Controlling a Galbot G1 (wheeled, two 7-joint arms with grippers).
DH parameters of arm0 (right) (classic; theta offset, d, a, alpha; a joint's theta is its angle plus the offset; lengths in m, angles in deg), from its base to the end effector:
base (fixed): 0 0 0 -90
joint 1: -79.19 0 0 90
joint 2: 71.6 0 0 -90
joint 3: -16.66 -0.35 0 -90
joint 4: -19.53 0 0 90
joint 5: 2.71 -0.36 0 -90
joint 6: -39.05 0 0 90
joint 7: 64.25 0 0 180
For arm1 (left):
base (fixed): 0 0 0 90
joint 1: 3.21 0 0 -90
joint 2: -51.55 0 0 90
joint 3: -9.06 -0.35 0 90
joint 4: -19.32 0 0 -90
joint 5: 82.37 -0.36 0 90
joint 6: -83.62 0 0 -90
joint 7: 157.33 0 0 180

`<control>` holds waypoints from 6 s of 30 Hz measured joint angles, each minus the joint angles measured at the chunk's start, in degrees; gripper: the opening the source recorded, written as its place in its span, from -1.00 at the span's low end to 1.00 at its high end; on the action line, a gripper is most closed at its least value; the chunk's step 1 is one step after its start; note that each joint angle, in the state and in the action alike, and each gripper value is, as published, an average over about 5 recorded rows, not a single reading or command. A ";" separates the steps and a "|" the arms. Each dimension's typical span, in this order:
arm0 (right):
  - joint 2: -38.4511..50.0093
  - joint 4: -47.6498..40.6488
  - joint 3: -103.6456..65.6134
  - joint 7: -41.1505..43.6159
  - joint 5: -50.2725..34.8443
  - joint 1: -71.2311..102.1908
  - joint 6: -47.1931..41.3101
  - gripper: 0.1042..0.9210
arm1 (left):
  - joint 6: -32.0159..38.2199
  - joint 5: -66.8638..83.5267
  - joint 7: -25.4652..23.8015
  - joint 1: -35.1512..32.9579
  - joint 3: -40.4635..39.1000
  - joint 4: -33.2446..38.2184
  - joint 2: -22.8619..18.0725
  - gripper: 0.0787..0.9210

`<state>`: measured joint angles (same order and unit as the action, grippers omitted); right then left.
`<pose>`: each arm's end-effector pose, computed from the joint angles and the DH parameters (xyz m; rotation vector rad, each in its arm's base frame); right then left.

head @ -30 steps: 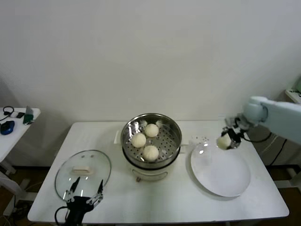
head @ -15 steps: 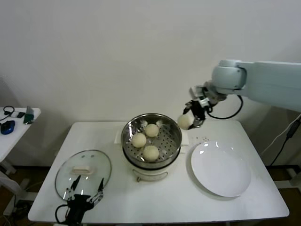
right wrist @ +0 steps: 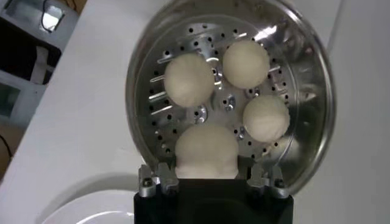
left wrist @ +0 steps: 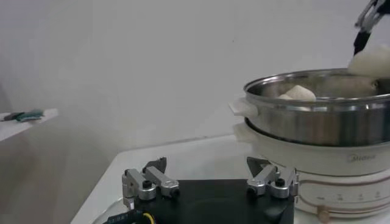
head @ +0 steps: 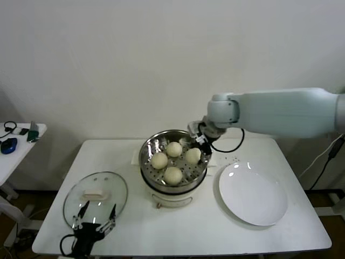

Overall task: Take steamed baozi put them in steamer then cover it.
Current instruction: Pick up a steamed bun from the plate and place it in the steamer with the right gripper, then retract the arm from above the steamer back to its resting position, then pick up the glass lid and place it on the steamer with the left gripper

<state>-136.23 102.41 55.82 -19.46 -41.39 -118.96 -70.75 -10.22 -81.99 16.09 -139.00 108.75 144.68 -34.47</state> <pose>0.5219 0.0812 -0.0663 1.4523 -1.2820 1.5931 0.1030 0.0591 -0.3036 -0.0359 -2.8840 -0.2022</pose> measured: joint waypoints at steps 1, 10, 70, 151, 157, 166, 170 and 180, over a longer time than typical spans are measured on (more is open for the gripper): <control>-0.48 -0.74 -0.15 -0.06 0.32 0.73 0.02 0.36 | 0.00 0.00 0.00 0.01 0.02 -0.02 -0.01 0.77; -3.52 -5.97 -0.64 -0.33 2.53 5.63 0.22 0.36 | -0.02 0.06 0.03 0.16 0.08 -0.14 -0.20 0.77; 16.21 14.86 -124.69 -30.89 -0.46 117.99 28.14 0.76 | 2.05 -6.18 4.55 5.67 -1.11 -3.00 4.14 0.77; -10.49 21.85 -130.72 -36.23 13.83 152.29 42.58 0.76 | 2.99 -73.04 24.99 25.62 -3.18 -41.15 11.79 -0.86; -10.60 22.34 -131.03 -36.42 14.62 152.17 42.18 0.76 | -0.33 -67.53 21.66 23.62 -3.95 -34.19 13.73 -0.87; -10.61 22.97 -131.80 -37.21 16.08 152.14 42.02 0.76 | -10.90 -60.00 14.17 23.47 -5.56 -20.25 19.60 -0.87; -10.88 23.05 -132.02 -37.69 16.79 151.89 42.23 0.76 | -17.55 -58.40 10.23 25.06 -8.06 -14.29 22.83 -0.87; -10.97 23.30 -131.90 -37.83 17.13 151.19 42.90 0.76 | -31.04 -62.86 1.83 34.80 -22.46 -6.96 24.22 -0.87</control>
<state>-147.20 125.71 -76.09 -57.30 -24.26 32.22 -27.84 -41.26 -144.85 17.92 -104.19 86.29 137.73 -10.25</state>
